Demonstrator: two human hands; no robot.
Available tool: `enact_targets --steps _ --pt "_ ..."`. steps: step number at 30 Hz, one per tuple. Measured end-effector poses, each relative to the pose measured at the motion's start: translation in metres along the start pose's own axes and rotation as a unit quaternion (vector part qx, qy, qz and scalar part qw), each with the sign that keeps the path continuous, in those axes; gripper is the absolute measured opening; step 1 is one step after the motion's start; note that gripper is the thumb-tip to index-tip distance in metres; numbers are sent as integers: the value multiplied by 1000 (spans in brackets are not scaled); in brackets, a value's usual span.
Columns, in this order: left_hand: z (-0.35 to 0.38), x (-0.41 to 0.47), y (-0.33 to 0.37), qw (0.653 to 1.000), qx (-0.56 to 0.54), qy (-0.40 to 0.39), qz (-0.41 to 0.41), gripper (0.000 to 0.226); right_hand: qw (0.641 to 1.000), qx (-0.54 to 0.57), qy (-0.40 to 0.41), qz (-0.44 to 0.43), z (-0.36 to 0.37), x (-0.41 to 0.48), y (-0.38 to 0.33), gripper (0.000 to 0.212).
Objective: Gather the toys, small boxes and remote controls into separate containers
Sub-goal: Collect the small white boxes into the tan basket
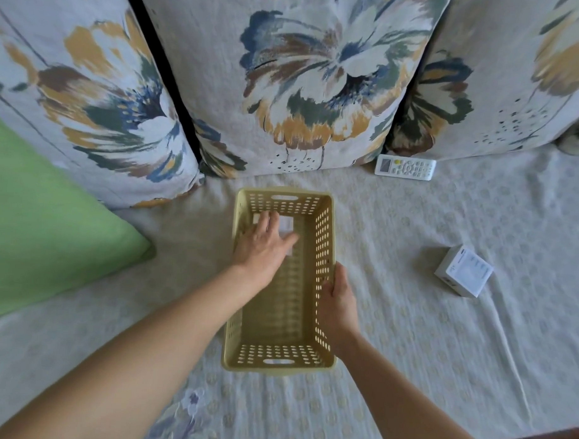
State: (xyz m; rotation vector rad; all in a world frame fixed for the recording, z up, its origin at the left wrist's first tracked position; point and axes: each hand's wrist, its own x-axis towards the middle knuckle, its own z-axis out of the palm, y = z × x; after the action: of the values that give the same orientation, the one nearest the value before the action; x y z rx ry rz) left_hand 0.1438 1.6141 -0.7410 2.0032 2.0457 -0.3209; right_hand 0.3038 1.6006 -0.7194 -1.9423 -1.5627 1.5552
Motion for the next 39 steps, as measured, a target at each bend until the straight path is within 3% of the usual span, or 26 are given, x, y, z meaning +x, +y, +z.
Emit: enact_targets --steps 2,6,8,10,11,13,15,18,22,31,36,39 --pt "1 6 1 999 36 -23 -13 62 1000 1 2 -4 0 2 4 22" --pt "11 6 2 997 30 -62 -24 67 1000 18 -5 9 2 5 9 27" --pt "4 -2 3 1000 16 4 -21 64 999 33 -19 20 2 8 10 36" --pt "-6 -12 0 992 -36 123 -14 60 998 44 -29 33 0 8 8 45" --pt "-9 -18 -3 980 -79 178 -33 61 997 51 -30 42 -2 9 7 47" --pt "-16 -33 -10 961 -143 215 -104 68 996 65 -29 56 -5 9 6 47" --pt "-19 -44 -11 940 -228 187 -173 75 994 84 -28 65 -12 6 3 44" --pt "-26 -51 -2 882 -397 90 -237 75 992 104 -20 71 -27 0 1 42" --pt "-44 -52 27 840 -471 44 -264 72 993 97 -12 72 -56 -10 4 47" --pt "-92 -23 128 866 -467 15 -179 70 982 177 52 49 -166 -23 36 43" --pt "-109 10 224 851 -517 1 -96 63 978 177 85 68 -267 -23 76 37" --pt "-109 31 269 842 -533 2 -90 52 975 174 105 85 -322 -20 103 37"
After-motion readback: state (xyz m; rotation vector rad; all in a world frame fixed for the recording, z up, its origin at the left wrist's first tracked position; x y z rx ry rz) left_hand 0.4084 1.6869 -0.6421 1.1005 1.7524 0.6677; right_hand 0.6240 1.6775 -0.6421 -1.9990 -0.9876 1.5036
